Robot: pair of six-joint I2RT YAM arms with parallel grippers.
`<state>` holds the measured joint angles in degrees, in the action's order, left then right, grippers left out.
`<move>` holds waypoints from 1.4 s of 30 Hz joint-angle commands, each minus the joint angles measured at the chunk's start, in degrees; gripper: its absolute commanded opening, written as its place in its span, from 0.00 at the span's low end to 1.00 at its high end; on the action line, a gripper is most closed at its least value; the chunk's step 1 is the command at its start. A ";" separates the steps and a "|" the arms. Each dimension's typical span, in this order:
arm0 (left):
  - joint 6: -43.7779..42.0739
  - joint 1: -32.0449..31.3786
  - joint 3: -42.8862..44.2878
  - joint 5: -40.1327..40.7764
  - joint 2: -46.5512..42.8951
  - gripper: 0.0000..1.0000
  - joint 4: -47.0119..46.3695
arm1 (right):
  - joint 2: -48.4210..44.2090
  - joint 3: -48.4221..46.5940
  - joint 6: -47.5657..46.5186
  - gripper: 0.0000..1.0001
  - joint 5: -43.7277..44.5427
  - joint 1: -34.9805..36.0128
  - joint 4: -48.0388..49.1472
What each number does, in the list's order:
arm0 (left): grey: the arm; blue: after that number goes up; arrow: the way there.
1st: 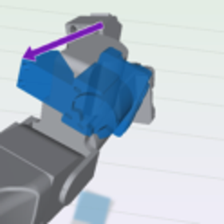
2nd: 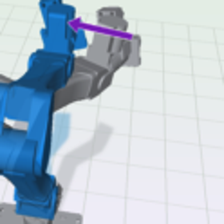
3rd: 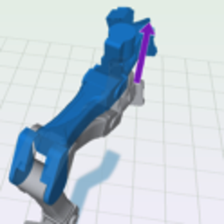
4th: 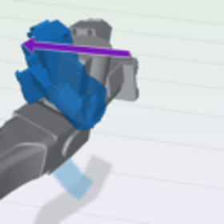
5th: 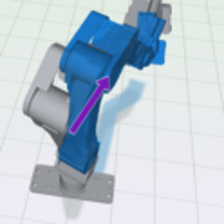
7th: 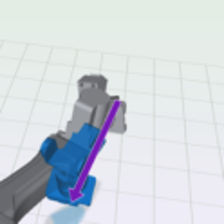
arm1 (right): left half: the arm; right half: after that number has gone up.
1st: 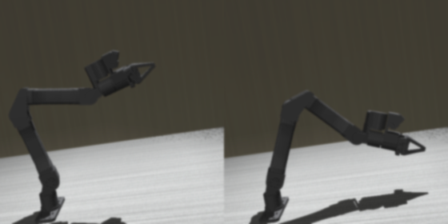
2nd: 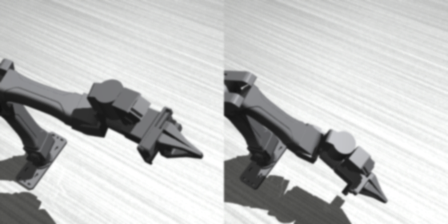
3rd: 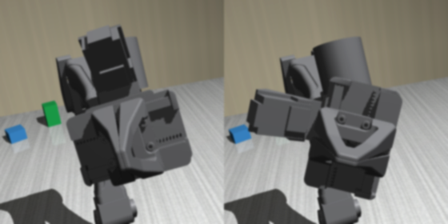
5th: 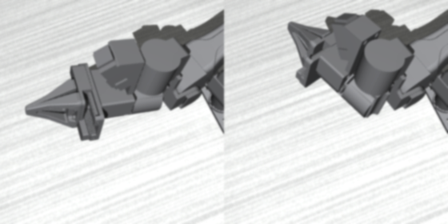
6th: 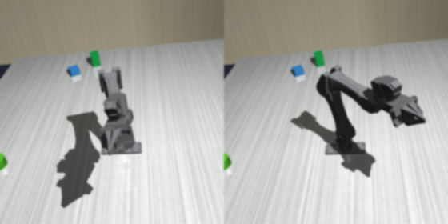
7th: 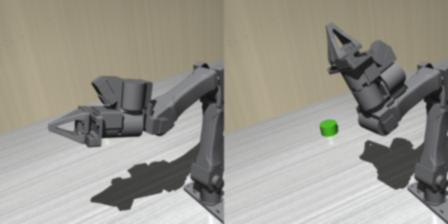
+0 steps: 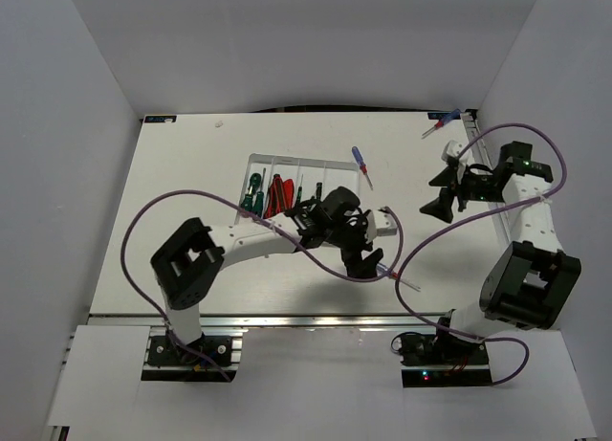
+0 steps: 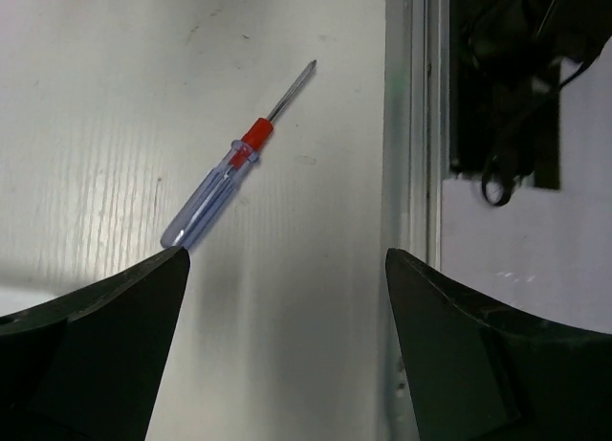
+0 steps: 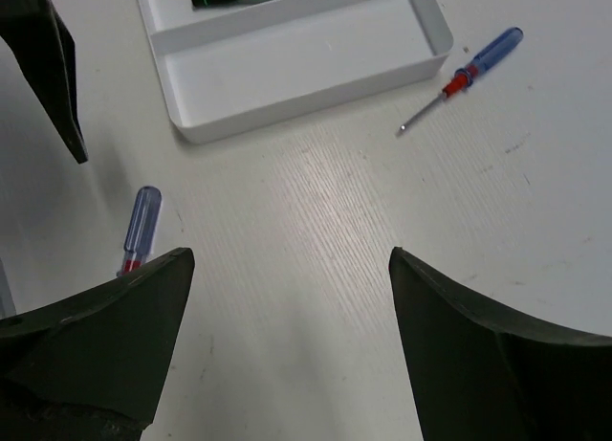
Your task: Sort the tools into containers
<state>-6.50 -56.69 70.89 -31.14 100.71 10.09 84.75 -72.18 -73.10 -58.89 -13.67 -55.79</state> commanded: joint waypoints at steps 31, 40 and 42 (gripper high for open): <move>-29.71 -3.96 19.20 1.16 24.28 0.16 6.98 | -1.52 2.93 -19.80 0.89 -6.32 -17.09 -19.27; -23.65 -3.61 17.35 3.09 16.55 0.04 2.31 | -0.55 0.91 -19.36 0.90 -6.41 -17.27 -19.01; -21.80 -2.82 16.83 3.45 14.79 0.00 2.13 | -0.38 0.47 -19.45 0.89 -6.50 -17.27 -19.01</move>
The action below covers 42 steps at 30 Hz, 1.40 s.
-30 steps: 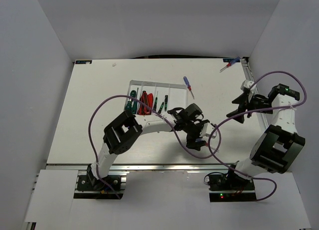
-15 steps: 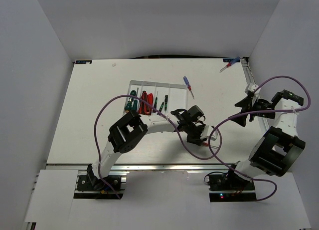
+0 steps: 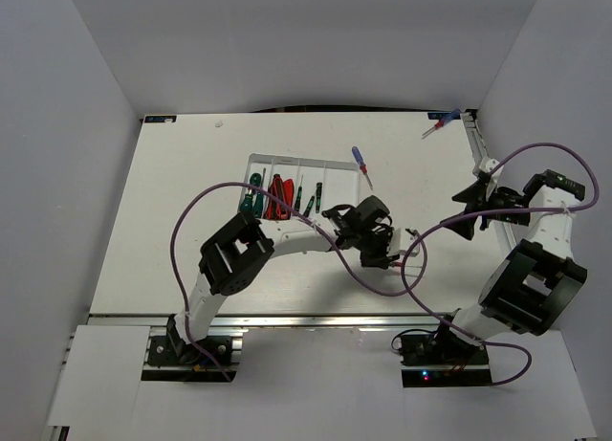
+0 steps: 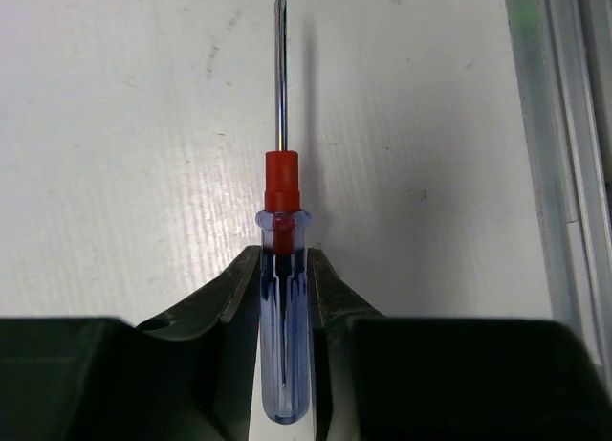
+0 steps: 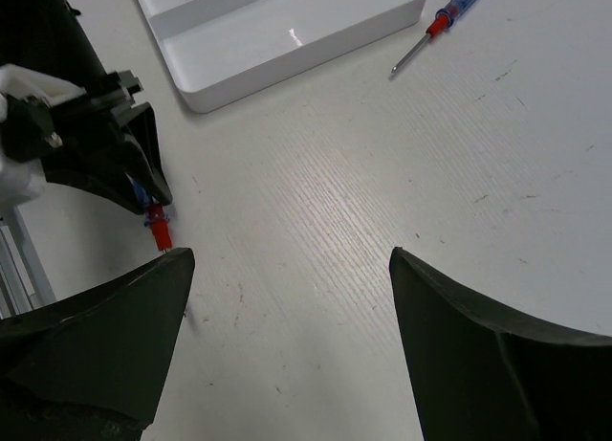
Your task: Sort the tools into containers
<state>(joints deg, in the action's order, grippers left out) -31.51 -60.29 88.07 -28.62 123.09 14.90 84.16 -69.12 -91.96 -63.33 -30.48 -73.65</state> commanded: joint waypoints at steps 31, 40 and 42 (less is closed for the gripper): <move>52.25 22.67 14.14 19.48 1.80 0.30 8.57 | -4.72 5.77 46.50 0.89 16.92 10.62 41.47; 53.65 22.76 11.77 19.66 0.58 0.57 8.66 | 0.74 2.50 68.26 0.89 34.55 15.88 58.22; 53.92 22.76 11.51 19.22 0.05 0.66 8.22 | 3.80 0.40 72.34 0.89 41.16 17.73 60.89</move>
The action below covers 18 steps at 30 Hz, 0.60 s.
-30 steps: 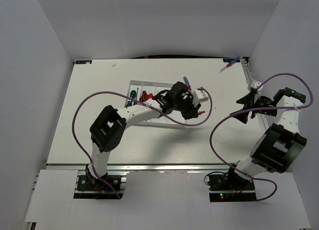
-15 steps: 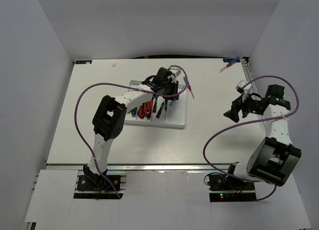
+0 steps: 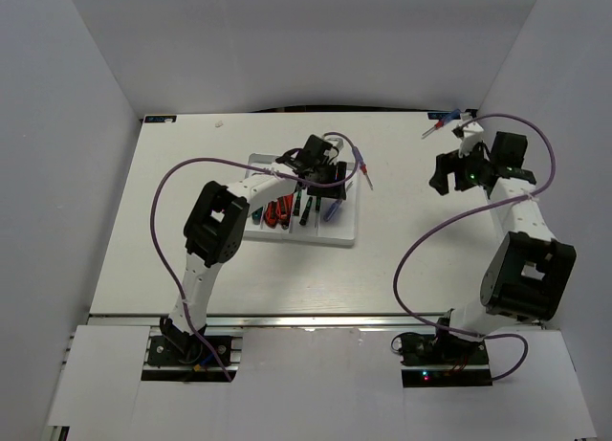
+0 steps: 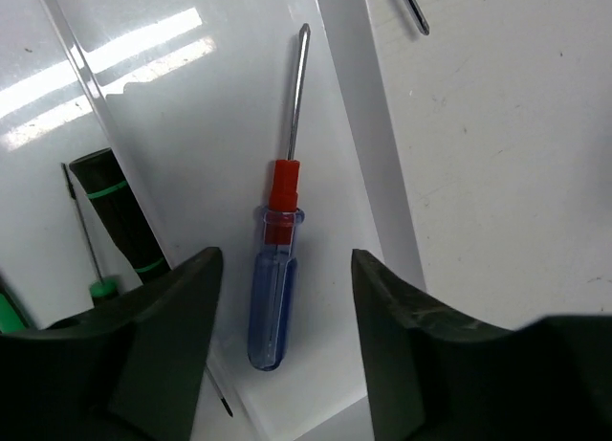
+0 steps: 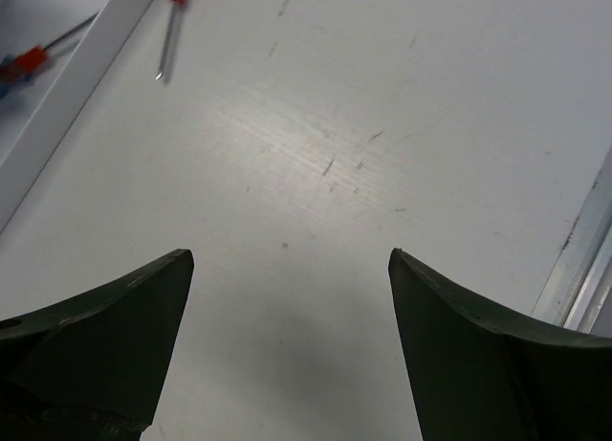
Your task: Sort the tools into containers
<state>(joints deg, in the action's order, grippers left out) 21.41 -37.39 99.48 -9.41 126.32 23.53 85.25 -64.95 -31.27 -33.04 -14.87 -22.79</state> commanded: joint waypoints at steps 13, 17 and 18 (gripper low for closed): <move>-1.02 -0.23 -12.01 2.11 -17.15 0.91 -6.56 | 32.77 -39.01 44.18 0.89 31.54 6.43 7.14; -1.55 -0.14 -20.27 4.92 -25.32 0.97 -9.28 | 41.28 -46.40 46.12 0.90 35.21 7.75 8.11; -1.46 -0.14 -23.86 5.45 -28.90 0.98 -9.90 | 42.61 -48.76 46.29 0.89 36.10 7.84 8.89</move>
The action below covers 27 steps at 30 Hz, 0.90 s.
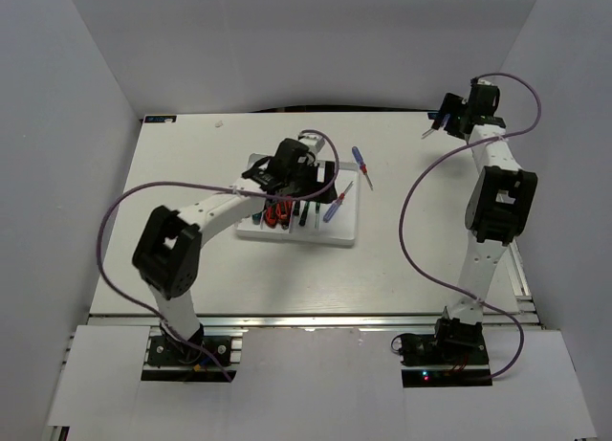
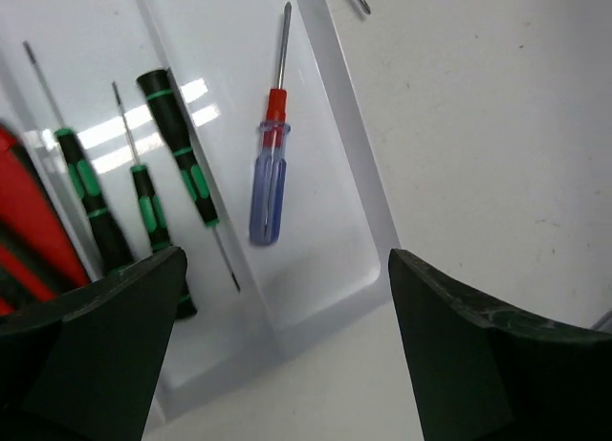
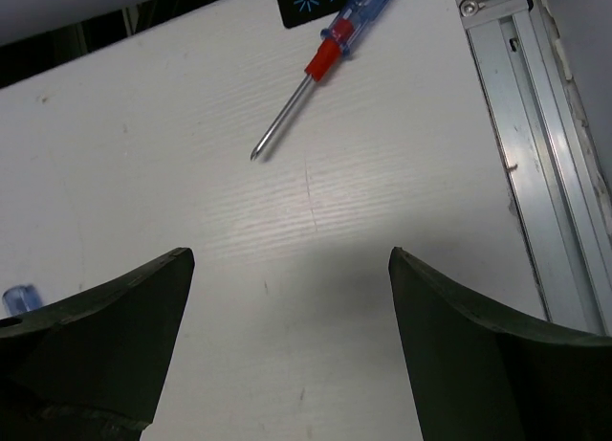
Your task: Sort the tools into containers
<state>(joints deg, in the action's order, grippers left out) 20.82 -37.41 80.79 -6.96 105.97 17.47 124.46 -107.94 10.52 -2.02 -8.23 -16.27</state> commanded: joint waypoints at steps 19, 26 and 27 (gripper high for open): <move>2.21 -0.21 -26.21 11.44 -32.06 0.98 -8.51 | 22.57 -22.14 7.32 0.68 13.27 2.95 10.29; 2.65 -0.21 -26.83 11.88 -31.97 0.98 -8.33 | 24.07 -21.96 9.07 0.66 12.04 4.01 13.63; 2.56 -0.21 -26.92 11.97 -31.97 0.98 -8.42 | 24.16 -21.79 9.25 0.66 11.87 4.53 14.07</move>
<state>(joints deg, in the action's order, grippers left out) 23.00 -37.41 54.59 4.01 76.16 8.97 147.65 -127.74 18.09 9.67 -4.75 -6.61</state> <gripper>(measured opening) 0.982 0.666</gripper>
